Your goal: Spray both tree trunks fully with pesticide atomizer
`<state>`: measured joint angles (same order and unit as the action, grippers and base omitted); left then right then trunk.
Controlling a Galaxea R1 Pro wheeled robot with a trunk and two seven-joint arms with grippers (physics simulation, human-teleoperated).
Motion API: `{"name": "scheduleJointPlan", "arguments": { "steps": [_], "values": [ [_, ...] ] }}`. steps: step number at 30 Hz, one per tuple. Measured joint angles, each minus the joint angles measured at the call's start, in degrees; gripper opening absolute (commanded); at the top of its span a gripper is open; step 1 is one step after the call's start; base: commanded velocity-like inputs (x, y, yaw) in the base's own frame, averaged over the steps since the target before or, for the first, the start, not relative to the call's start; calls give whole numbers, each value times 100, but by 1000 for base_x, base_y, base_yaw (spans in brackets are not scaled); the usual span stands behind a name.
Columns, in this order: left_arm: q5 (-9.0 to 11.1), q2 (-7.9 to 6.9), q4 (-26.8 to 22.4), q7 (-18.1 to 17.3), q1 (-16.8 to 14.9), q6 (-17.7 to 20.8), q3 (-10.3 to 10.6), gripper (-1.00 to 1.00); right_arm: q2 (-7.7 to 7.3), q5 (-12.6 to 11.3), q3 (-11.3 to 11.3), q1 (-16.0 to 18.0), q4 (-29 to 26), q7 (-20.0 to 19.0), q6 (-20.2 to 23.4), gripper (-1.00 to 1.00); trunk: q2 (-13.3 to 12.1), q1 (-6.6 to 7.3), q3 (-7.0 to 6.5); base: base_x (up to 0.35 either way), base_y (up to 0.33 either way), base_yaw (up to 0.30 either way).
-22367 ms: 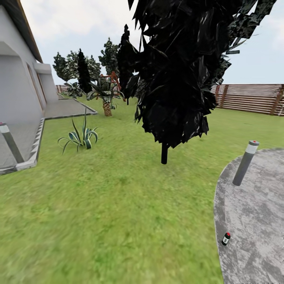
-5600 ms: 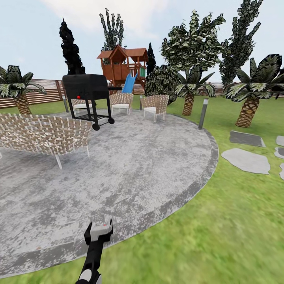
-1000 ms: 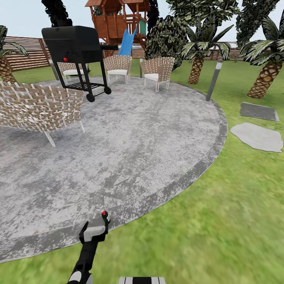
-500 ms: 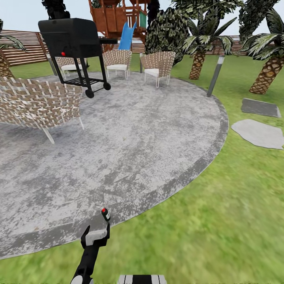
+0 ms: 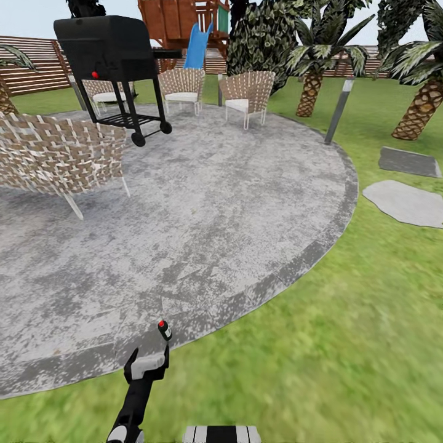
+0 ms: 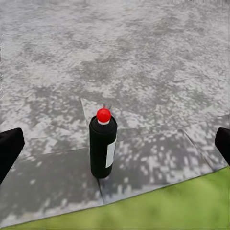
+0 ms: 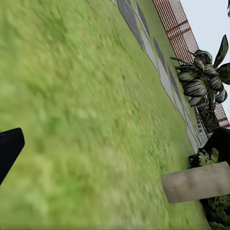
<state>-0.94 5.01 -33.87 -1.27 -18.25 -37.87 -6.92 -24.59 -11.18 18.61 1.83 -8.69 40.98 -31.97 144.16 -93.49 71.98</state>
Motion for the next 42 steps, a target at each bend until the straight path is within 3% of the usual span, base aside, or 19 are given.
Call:
{"name": "scheduleJointPlan", "arguments": {
  "steps": [17,42],
  "values": [
    [0,-6,-17,0,0,5,-2,100,0,0,0,0,1,0,0,100,23,-44,376,0,0,0],
    [-8,-6,-12,0,0,10,-4,100,0,0,0,0,2,-1,0,100,23,-43,377,95,9,0]
  ]
}}
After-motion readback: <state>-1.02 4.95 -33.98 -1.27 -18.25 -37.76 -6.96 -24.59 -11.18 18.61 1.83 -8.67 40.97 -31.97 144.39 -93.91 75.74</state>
